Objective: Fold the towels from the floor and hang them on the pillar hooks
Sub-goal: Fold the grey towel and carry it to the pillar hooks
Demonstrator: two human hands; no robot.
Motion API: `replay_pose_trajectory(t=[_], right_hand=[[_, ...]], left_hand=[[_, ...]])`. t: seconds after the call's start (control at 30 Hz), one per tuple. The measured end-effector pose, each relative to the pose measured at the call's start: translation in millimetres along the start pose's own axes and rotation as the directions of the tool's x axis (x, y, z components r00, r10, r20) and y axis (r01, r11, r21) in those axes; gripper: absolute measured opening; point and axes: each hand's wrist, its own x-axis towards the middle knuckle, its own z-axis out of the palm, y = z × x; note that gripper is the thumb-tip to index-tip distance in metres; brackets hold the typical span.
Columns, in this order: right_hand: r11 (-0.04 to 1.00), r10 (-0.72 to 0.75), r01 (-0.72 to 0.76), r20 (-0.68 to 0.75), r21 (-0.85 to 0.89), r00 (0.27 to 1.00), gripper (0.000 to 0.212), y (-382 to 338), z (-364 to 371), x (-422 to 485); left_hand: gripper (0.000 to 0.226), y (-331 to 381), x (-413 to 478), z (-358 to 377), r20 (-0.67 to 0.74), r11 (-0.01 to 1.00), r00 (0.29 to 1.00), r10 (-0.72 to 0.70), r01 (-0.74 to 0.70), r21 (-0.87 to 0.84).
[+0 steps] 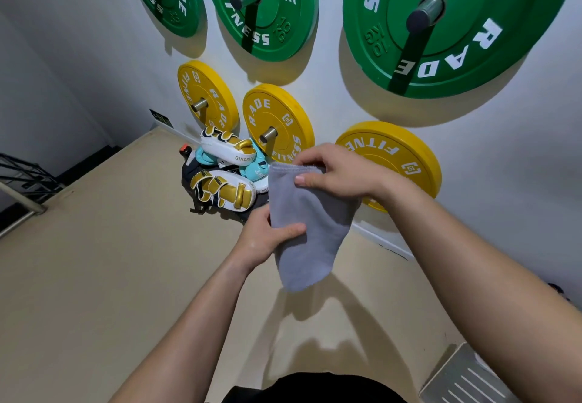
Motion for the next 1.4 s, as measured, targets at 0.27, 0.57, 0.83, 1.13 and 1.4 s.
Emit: replay_pose_trajectory(t=[0.27,0.57,0.83,1.13,1.4], right_hand=[[0.992,-0.053,0.021,-0.261,-0.126,0.964,0.009,3,-53,11],[0.935,0.330,-0.330,-0.655,0.128,0.680,0.019,96,-11,-40],[0.877,0.481,-0.279,-0.705,0.392,0.521,0.018,105,65,-74],[0.793,0.581,-0.461,-0.722,0.398,0.375,0.020,123,99,-90],[0.754,0.654,-0.372,-0.566,0.542,0.502,0.017,87,128,-78]], left_hand=[[0.021,-44,-8,6,0.006,0.981,0.985,-0.173,0.172,0.086],[0.027,-39,-5,-48,-0.231,0.899,0.936,-0.267,0.155,-0.410],[0.019,-29,11,-24,-0.655,0.957,0.755,0.021,0.176,0.232],[0.026,-49,14,-3,-0.656,0.925,0.755,0.009,0.244,0.293],[0.021,-47,11,42,-0.517,0.959,0.855,-0.032,0.171,0.224]])
